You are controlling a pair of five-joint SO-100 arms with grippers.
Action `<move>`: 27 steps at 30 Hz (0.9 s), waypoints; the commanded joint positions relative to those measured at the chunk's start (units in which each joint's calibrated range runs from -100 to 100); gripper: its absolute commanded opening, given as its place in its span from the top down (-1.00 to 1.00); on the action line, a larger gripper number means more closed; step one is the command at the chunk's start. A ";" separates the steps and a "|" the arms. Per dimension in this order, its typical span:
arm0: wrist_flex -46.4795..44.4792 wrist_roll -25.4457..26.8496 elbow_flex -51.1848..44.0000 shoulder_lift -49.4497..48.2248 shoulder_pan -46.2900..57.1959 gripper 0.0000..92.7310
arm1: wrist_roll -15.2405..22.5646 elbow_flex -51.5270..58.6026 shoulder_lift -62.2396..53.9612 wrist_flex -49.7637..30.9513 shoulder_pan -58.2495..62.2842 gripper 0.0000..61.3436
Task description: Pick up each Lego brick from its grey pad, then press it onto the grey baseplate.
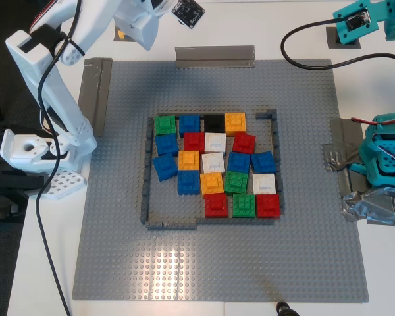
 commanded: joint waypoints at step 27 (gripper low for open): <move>0.52 0.20 -1.31 -0.41 -0.26 0.95 | -1.37 12.34 -12.62 -2.85 -1.41 0.99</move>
